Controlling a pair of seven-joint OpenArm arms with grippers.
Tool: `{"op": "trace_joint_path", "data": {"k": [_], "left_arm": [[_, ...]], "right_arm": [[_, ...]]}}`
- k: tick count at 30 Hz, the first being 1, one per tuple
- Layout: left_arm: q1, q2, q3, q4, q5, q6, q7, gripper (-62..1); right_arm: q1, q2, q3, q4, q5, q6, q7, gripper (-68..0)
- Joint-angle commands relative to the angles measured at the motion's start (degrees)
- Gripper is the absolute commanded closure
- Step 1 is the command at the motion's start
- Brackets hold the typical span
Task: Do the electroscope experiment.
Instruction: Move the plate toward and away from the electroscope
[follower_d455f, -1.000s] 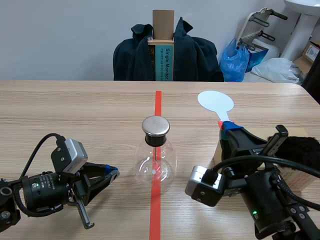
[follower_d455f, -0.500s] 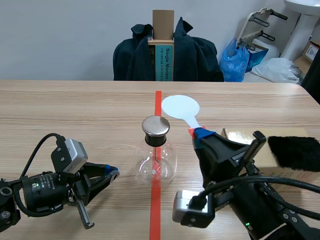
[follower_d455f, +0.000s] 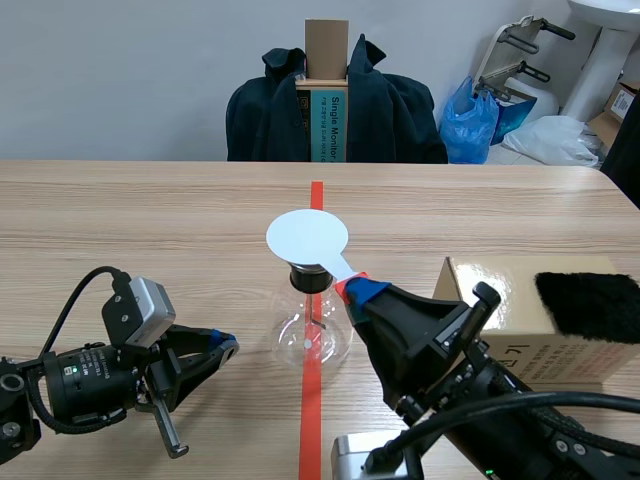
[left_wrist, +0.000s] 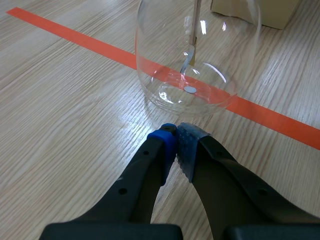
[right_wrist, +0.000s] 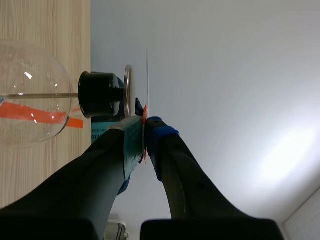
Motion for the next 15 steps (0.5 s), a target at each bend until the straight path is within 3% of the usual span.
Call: {"op": "trace_joint_path", "data": {"k": [1,8,15], "left_arm": [[-0.44,0.15,-0.15,1.29,-0.39,-0.09,-0.79,-2.9],[-0.44,0.15,-0.15,1.29,-0.39,-0.09,-0.79,-2.9],[-0.44,0.13,-0.17,1.36,-0.39,-0.09,-1.2,-2.9]], "right_arm": [[0.7,0.59,0.5,0.74,0.22,-0.81,0.5,-0.8],[0.7,0.61,0.48,0.74,0.24,-0.81,0.22,-0.8],[0.7,0.61,0.48,0.74,0.28,-0.81,-6.19,-0.8]]}}
